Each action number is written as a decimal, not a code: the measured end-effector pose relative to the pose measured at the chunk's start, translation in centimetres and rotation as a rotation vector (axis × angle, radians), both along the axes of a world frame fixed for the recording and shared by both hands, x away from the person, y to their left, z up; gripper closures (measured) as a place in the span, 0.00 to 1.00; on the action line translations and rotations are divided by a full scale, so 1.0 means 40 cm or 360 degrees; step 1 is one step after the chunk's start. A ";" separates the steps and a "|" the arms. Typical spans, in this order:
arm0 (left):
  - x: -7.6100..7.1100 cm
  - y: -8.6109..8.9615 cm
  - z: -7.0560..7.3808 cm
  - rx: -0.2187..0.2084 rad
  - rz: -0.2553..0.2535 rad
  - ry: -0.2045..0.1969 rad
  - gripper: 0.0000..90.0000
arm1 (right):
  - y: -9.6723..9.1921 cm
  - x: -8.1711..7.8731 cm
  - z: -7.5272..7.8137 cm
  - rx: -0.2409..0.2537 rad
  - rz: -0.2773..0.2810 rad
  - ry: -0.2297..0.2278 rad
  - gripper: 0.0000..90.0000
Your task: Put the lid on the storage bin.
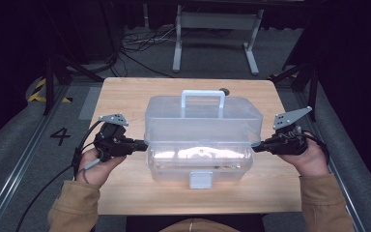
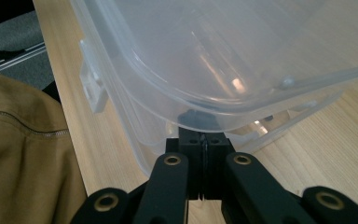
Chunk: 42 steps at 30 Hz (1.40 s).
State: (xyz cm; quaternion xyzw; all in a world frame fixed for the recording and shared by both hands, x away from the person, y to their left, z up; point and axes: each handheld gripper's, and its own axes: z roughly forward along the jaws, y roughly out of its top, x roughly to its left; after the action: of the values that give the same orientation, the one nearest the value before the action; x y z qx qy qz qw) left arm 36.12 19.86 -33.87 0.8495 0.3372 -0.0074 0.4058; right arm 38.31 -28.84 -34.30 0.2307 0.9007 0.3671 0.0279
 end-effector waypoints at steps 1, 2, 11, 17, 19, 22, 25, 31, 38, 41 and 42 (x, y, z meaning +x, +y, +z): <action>-0.001 -0.001 0.000 0.0007 -0.0002 0.0006 0.95 | 0.000 0.000 0.000 -0.0006 0.0005 0.0005 1.00; -0.001 -0.002 -0.001 0.0013 -0.0007 0.0009 0.95 | 0.000 0.000 -0.001 -0.0010 0.0010 0.0011 1.00; 0.000 -0.013 -0.008 0.0096 -0.0034 0.0036 0.95 | 0.004 0.001 -0.008 -0.0059 0.0034 0.0049 1.00; 0.002 -0.016 -0.014 0.0135 -0.0054 0.0061 0.95 | 0.008 0.001 -0.014 -0.0110 0.0048 0.0068 1.00; 0.003 -0.017 -0.015 0.0151 -0.0061 0.0072 0.95 | 0.008 0.001 -0.014 -0.0121 0.0054 0.0068 1.00; 0.003 -0.022 -0.018 0.0171 -0.0061 0.0083 0.95 | 0.007 0.001 -0.016 -0.0133 0.0065 0.0077 1.00; 0.004 -0.023 -0.021 0.0191 -0.0071 0.0096 0.95 | 0.008 -0.001 -0.016 -0.0153 0.0061 0.0086 1.00; 0.005 -0.025 -0.025 0.0215 -0.0087 0.0113 0.95 | 0.009 -0.001 -0.019 -0.0181 0.0073 0.0088 1.00; 0.007 -0.028 -0.032 0.0247 -0.0107 0.0141 0.95 | 0.013 0.000 -0.026 -0.0214 0.0083 0.0121 1.00; 0.007 -0.029 -0.035 0.0257 -0.0112 0.0154 0.95 | 0.015 0.001 -0.029 -0.0228 0.0096 0.0127 1.00; 0.008 -0.029 -0.037 0.0265 -0.0119 0.0164 0.95 | 0.016 0.001 -0.030 -0.0234 0.0100 0.0130 1.00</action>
State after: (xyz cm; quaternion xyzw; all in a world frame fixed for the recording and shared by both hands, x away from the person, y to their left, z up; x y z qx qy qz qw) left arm 36.44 18.68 -35.36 0.8908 0.3252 -0.0382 0.3152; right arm 38.37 -28.21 -35.51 0.2144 0.9324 0.2909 -0.0035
